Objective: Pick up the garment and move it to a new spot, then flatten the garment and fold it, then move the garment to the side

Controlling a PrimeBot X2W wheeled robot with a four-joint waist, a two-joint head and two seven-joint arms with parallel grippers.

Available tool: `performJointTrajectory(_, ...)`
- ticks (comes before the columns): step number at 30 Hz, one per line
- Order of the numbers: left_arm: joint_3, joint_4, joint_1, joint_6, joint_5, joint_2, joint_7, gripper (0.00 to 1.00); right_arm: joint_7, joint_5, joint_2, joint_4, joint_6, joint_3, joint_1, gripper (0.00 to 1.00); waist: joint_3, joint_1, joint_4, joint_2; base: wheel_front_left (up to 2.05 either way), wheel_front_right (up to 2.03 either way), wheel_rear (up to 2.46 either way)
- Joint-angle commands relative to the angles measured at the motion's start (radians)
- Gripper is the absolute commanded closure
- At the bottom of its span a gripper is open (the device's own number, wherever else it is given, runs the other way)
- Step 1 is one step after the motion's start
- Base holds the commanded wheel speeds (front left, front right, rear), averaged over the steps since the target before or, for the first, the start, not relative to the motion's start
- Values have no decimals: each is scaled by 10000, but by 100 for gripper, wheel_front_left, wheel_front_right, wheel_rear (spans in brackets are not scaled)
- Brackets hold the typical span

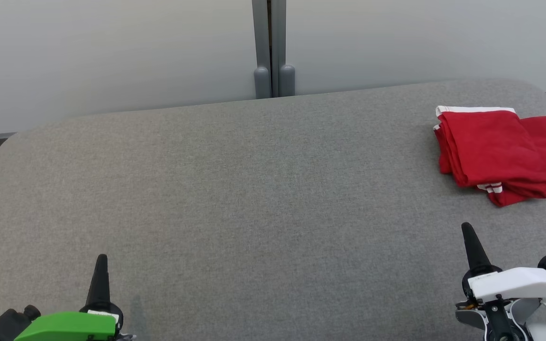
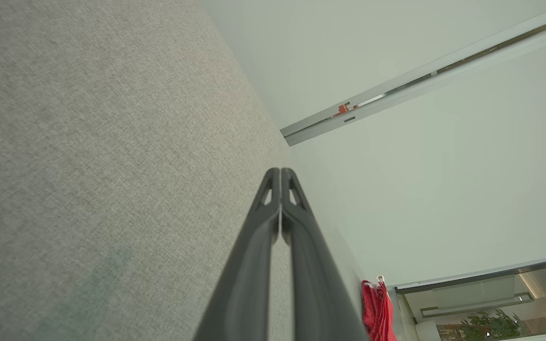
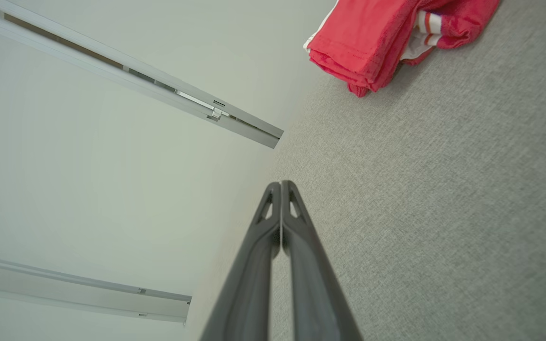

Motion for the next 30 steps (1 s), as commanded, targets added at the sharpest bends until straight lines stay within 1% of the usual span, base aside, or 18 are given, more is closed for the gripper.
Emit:
performJointTrajectory(1, 78, -64, -296, -44, -233, 70, 68, 100, 73, 305, -45, -46, -4, -44, -263, 100, 4, 0, 1, 0, 0, 0, 0)
performJointTrajectory(30, 281, 106, -914, -87, -2579, 77, 740, 100, 745, 3176, -49, 49, -3, -150, -617, 100, 93, 0, 14, 0, 0, 0, 0)
